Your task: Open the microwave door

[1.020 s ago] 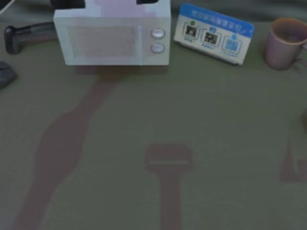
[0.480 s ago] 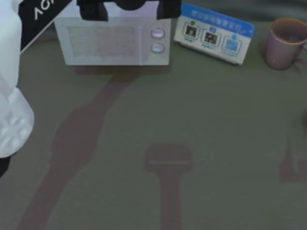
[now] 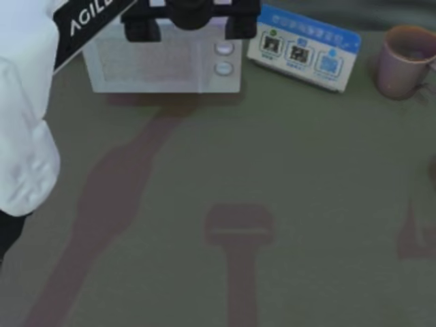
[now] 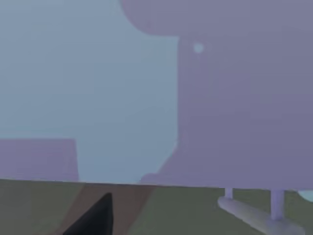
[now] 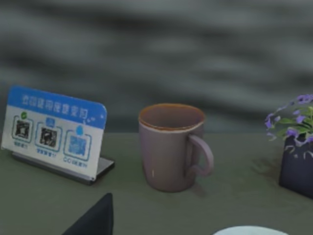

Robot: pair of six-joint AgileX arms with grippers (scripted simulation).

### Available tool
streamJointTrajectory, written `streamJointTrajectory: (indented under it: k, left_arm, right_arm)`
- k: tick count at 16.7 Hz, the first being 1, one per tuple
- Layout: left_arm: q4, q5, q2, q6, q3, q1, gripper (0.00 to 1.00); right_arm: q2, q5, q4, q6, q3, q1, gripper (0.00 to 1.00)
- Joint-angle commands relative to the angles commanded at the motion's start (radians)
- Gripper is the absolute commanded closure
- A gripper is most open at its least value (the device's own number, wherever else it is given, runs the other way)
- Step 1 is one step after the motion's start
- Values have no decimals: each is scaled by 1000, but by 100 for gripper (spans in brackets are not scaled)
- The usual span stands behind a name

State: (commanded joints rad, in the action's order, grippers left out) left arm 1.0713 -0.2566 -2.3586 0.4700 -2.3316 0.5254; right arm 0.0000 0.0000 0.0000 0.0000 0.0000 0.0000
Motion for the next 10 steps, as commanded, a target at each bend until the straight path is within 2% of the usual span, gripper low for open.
streamJointTrajectory:
  k: [6, 10]
  left_arm:
    - [-64, 7, -40, -13, 25, -14, 0]
    - [-64, 7, -40, -13, 25, -14, 30]
  right_arm:
    - [0, 0, 0, 0, 0, 0, 0]
    - [0, 0, 0, 0, 0, 0, 0]
